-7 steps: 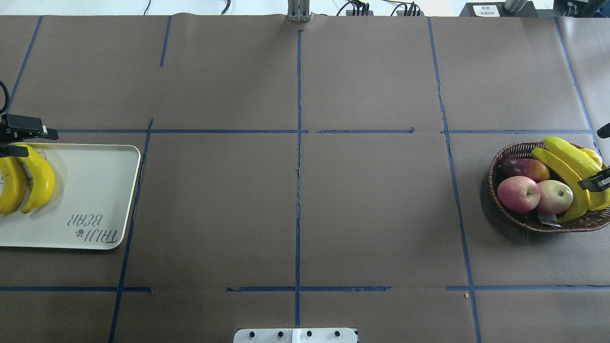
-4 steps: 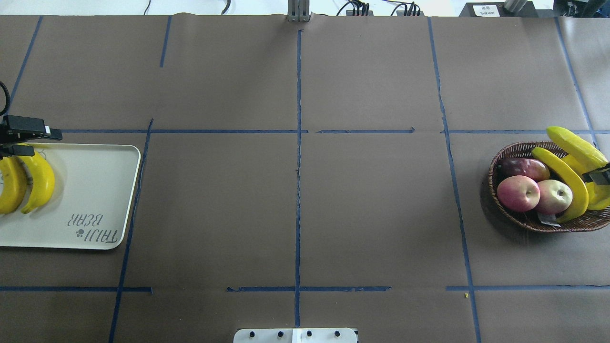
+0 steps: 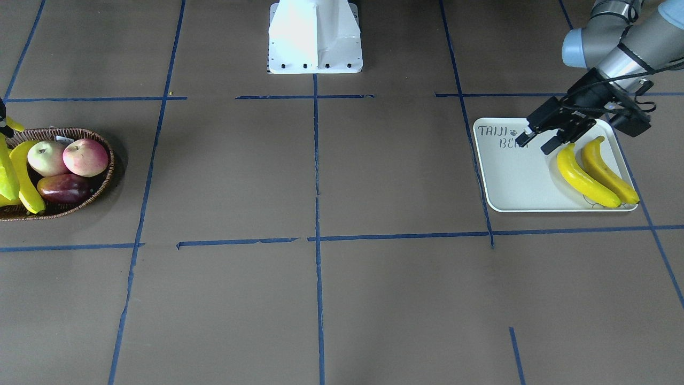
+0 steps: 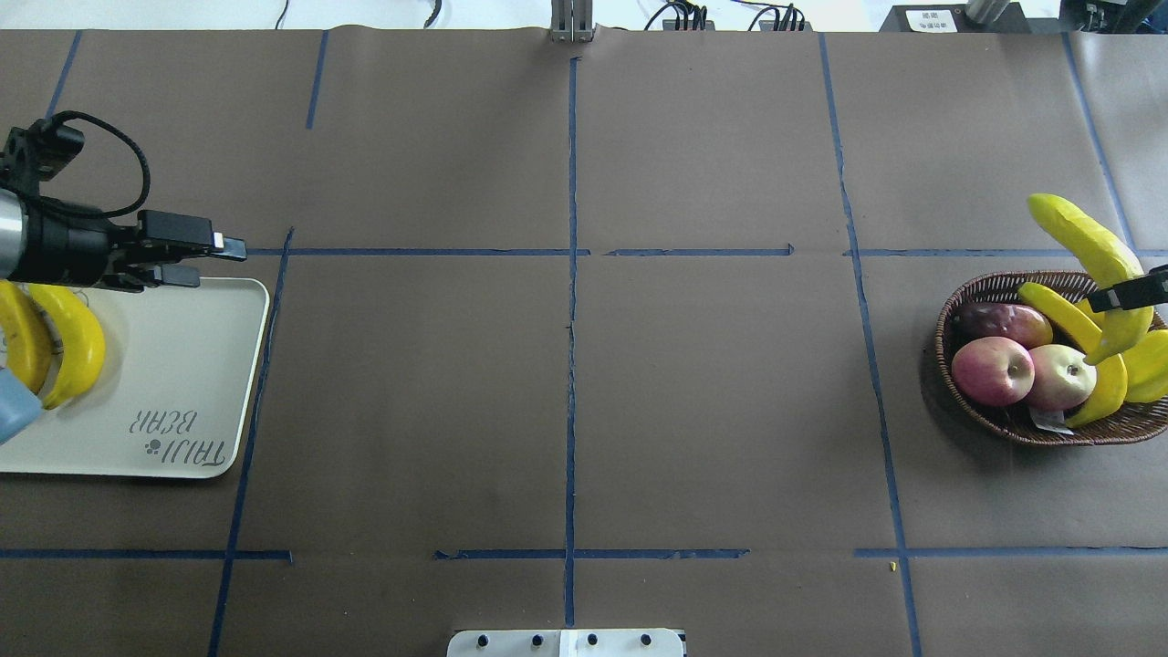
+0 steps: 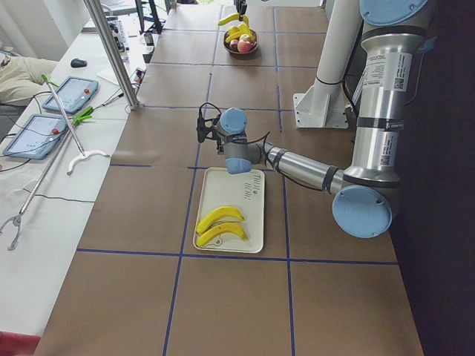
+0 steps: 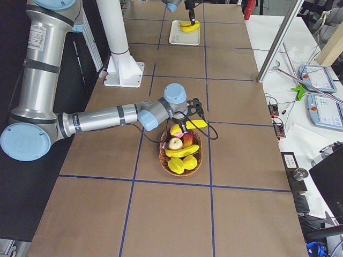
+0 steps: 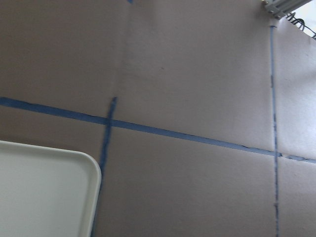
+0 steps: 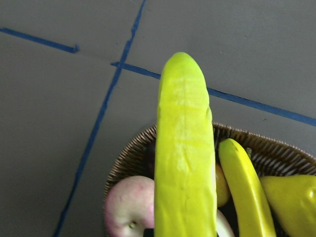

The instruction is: Transfer all bananas from basket to plate

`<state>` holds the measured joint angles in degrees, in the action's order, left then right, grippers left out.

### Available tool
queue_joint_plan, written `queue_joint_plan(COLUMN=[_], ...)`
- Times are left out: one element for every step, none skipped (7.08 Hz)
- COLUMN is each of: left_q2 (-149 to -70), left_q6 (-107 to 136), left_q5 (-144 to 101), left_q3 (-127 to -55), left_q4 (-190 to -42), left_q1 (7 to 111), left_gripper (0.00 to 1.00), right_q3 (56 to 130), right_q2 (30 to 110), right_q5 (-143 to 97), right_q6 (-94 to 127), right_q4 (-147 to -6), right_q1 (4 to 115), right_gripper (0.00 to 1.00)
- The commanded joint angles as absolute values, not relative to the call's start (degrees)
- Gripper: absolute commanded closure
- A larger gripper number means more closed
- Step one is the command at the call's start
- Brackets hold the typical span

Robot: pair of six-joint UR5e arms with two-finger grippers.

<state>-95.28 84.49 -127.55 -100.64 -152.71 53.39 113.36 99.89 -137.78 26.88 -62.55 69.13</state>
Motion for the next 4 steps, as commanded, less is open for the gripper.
queue_joint_plan(left_q2=[-99.39,-100.88,-102.03,-104.22], left_q6=[92.26,94.72,96.14,97.54], left_q5=[-126.4,-121.86,-114.86,-111.74], left_q3=[-102.3,-102.3,-102.48,-102.48], left_q4=[-152.75,-152.75,-152.75,-152.75], left_q1=[52.38,49.69,46.44,44.41], left_gripper=[0.0,0.0,0.0,0.01], right_q3=[115.4,115.49,116.01,116.28], right_q2=[95.65,91.01,86.44,83.35], right_q5=[-139.31,-136.61,-131.27,-126.87], right_q6=[44.38,55.17,63.11,67.37], right_q4=[-56.12,-53.29,-52.57,-52.56], right_q1=[63.59,58.93,53.23,48.65], right_gripper=[0.96,0.96,0.96,0.96])
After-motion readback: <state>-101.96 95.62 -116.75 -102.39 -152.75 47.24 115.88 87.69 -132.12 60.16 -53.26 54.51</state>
